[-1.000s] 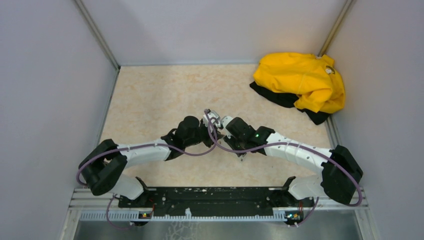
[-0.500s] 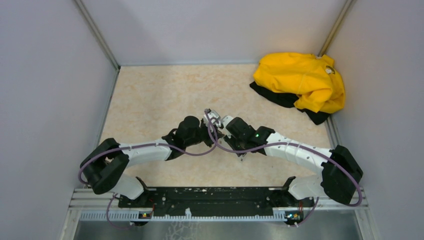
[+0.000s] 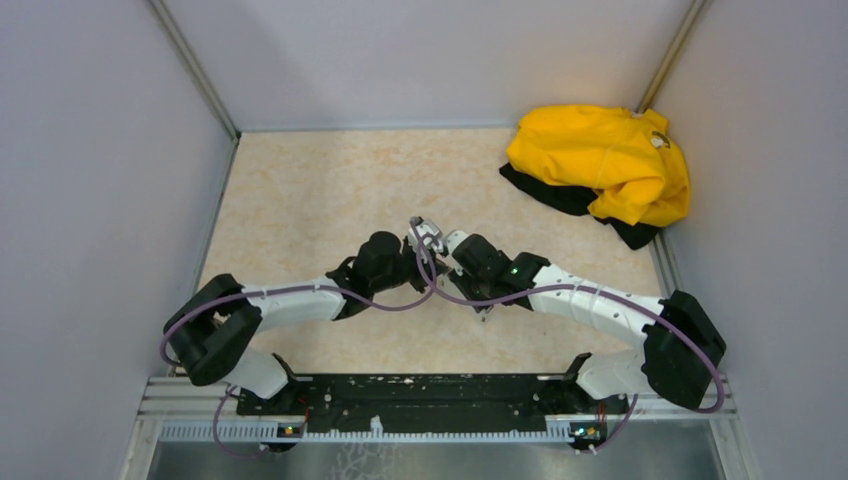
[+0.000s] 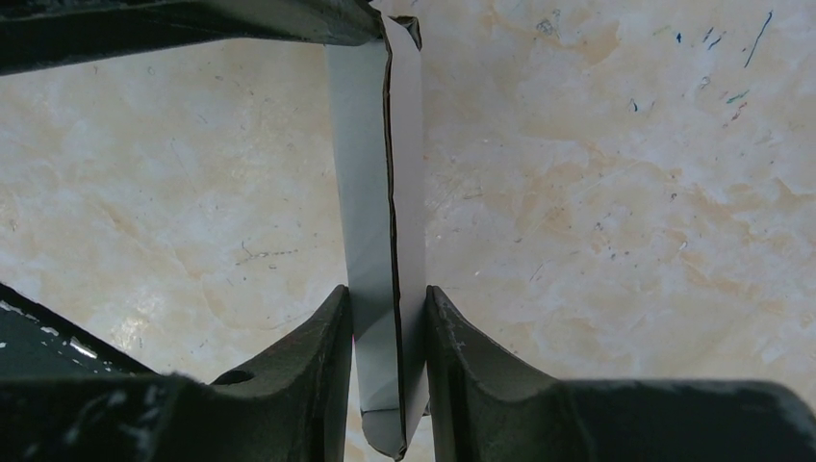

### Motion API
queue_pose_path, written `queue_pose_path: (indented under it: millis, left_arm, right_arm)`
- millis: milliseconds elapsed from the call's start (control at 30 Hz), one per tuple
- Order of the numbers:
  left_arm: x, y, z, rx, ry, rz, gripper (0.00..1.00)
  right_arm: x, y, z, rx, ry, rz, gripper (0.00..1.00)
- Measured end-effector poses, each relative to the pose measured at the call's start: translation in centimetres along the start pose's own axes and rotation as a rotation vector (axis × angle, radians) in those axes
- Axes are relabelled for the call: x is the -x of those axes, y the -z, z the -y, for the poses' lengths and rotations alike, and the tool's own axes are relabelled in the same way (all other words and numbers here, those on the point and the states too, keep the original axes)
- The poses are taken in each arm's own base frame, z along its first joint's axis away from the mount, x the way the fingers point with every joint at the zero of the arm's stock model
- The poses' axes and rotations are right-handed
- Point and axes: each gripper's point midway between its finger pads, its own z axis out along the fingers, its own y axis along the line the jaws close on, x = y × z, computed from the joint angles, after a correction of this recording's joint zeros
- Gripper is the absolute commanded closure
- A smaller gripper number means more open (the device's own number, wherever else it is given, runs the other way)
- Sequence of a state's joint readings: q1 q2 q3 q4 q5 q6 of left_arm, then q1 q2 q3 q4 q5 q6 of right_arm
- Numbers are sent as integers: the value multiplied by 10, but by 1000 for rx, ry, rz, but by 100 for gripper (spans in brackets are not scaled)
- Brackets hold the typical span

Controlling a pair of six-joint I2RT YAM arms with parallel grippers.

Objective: Fold the paper box

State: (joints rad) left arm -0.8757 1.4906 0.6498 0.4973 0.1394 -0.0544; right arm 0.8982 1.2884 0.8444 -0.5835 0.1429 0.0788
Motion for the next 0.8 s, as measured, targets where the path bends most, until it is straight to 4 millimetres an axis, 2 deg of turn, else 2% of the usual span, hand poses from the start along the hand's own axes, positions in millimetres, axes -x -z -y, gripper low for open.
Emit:
queue_pose_path:
  millis: [567,800]
  left_arm:
    - [4,-9,-2,19,18,-46,86]
    - [4,-9,-4,25,17,-50,74]
  right_arm:
    - [0,0,5,-33,-84,2,84]
    - [0,-1,5,-37,-89,2,84]
